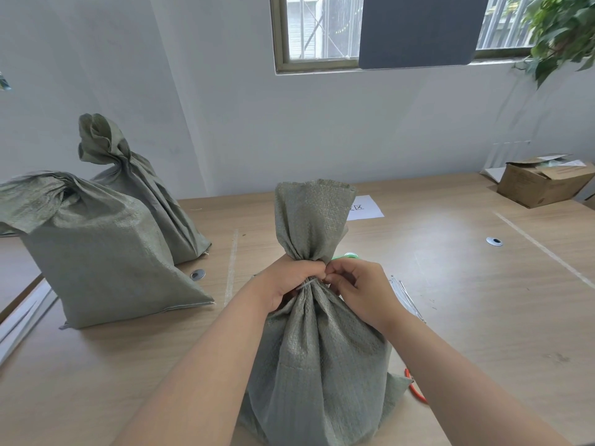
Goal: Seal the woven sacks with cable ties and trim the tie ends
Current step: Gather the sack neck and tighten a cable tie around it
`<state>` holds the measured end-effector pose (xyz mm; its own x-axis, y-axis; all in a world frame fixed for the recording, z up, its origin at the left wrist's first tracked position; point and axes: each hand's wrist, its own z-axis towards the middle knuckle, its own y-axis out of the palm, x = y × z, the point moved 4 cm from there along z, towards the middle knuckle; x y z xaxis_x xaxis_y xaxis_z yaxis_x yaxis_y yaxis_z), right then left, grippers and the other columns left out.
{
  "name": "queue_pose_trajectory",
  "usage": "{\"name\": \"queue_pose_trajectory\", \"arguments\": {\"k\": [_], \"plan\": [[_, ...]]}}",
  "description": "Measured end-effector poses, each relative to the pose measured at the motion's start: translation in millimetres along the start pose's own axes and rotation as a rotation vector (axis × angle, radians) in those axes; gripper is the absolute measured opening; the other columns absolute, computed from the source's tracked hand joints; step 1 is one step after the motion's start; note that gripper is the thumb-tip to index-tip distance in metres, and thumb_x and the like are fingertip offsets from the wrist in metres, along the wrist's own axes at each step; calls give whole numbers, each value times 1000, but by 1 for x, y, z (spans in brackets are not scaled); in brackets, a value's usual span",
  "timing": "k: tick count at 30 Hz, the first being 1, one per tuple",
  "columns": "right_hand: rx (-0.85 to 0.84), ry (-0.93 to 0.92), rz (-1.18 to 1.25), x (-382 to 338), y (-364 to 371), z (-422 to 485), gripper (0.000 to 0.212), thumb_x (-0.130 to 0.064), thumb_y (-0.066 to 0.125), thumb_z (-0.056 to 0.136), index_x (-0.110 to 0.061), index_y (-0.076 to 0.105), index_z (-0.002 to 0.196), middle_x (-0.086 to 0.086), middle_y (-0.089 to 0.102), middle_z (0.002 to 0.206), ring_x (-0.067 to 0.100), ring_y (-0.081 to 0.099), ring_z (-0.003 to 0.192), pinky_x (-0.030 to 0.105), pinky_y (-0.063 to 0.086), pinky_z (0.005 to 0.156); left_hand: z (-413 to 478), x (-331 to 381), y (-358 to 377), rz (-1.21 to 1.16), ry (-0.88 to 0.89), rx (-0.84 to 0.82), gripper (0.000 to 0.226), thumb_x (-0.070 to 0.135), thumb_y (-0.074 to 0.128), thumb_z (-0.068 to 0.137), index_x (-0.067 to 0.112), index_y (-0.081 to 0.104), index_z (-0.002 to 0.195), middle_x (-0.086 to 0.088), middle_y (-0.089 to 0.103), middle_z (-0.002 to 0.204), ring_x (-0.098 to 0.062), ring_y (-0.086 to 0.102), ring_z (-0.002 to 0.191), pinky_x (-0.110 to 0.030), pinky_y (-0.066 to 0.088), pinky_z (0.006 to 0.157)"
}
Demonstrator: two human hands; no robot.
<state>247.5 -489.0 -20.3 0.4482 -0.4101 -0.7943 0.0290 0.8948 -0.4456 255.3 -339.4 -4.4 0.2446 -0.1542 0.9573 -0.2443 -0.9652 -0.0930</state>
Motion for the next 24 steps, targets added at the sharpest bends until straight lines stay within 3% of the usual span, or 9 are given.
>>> {"name": "queue_pose_trajectory", "arguments": {"k": [5,10,17,24], "plan": [[-29,18,46,-1,1,-1,25,0,66,87,-24,69,85,-10,69,71,18,65,62,38,55,66,-3,2,1,-16,0,-9,8,9,60,56,14,63,62,-6,58,64,-21,56,65,-32,44,68],[-41,32,52,0,2,-2,29,1,64,89,-28,66,85,-12,67,72,21,65,65,39,55,68,-1,2,1,-13,-2,-12,12,9,60,57,12,63,68,-9,57,68,-22,55,66,-31,44,68],[-52,19,33,-1,1,0,26,2,65,88,-24,66,84,-13,66,68,9,62,60,25,51,63,0,3,2,23,-18,2,8,11,60,55,18,63,56,-5,57,60,-21,53,59,-32,41,66],[-57,13,17,-2,1,1,34,0,66,87,-33,65,81,-17,65,67,8,61,61,23,49,64,1,4,1,29,-8,5,10,9,58,54,19,61,53,-3,55,57,-18,52,57,-29,40,63]]}}
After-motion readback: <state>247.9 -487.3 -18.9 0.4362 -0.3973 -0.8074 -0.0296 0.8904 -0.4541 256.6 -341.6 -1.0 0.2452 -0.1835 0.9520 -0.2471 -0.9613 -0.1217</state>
